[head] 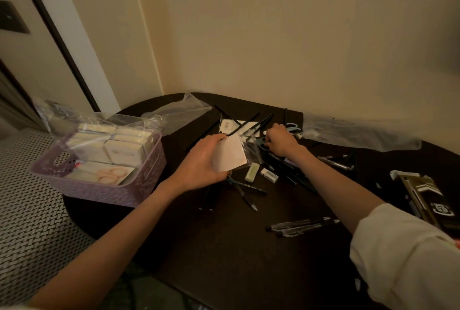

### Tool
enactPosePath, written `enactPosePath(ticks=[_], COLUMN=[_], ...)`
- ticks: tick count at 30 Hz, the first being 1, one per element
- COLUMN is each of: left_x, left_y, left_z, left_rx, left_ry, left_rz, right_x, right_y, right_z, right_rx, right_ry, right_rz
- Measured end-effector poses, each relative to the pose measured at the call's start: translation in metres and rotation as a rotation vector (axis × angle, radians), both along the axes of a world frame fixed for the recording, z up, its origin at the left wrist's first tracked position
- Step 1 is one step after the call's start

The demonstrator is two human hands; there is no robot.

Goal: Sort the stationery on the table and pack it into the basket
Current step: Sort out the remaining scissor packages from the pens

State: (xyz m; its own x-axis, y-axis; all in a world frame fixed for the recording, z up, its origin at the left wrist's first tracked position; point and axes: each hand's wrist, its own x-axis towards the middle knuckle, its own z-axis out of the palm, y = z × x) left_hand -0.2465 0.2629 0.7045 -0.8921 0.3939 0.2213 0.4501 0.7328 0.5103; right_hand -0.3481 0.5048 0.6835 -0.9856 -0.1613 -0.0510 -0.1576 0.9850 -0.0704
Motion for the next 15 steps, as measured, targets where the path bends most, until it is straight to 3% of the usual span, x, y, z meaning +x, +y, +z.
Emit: enactPosePath(ticks=[9, 15], left_x=[0.008, 0.028], left_y=[-0.002, 0.004], left_z=[0.007, 0.016], left_rx=[-0.030, -0.049], left_ry=[0.073, 0.210], left_rz=[0.006, -0.006], right_x=[0.033, 0.069], right_y=[-0.002, 0.025], right_z=[0.035, 0.049], right_rx=[0.017, -0.302], right_ry=[0.029, -0.093], right_rz=[-0.015, -0.120])
